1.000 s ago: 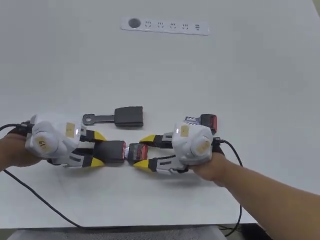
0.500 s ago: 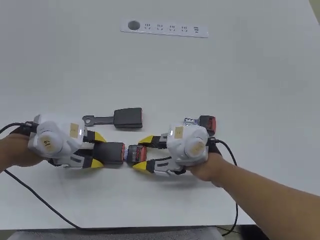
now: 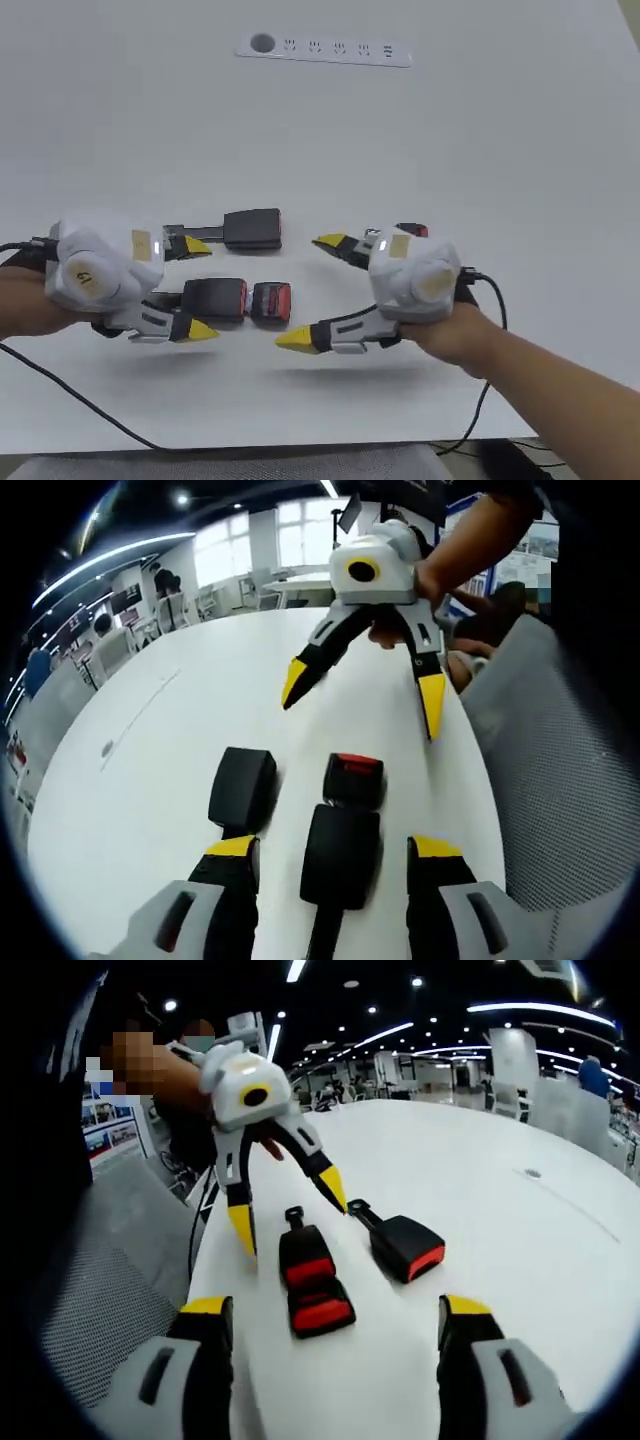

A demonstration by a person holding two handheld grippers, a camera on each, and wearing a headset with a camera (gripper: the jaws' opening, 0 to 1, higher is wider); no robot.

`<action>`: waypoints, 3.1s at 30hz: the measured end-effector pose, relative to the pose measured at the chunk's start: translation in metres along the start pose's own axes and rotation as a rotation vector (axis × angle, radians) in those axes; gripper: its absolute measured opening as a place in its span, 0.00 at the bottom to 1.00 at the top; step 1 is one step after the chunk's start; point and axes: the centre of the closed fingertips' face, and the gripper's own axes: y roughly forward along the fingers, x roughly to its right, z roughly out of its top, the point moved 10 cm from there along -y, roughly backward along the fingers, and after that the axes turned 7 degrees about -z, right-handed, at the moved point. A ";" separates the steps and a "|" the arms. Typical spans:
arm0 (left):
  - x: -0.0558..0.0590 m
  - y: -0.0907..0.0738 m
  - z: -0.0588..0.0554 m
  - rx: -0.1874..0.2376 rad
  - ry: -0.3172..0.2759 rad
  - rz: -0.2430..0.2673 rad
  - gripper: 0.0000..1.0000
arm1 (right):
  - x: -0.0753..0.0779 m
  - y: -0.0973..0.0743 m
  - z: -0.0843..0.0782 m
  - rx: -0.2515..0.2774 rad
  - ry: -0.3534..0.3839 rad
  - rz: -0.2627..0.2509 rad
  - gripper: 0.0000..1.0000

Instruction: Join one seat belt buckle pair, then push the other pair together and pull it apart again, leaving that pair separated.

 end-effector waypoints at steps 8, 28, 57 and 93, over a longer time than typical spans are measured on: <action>-0.022 -0.008 0.022 0.038 0.026 0.046 0.64 | 0.044 -0.039 -0.007 -0.004 0.020 -0.109 0.86; -0.076 0.039 0.008 -0.105 0.014 0.015 0.61 | 0.107 -0.066 -0.043 -0.182 -0.028 -0.107 0.77; -0.085 0.052 0.003 -0.141 0.050 -0.074 0.39 | 0.126 -0.056 -0.054 -0.248 -0.166 0.024 0.36; -0.088 0.053 0.008 -0.205 0.099 -0.114 0.33 | 0.113 -0.002 -0.027 -0.205 -0.183 0.135 0.35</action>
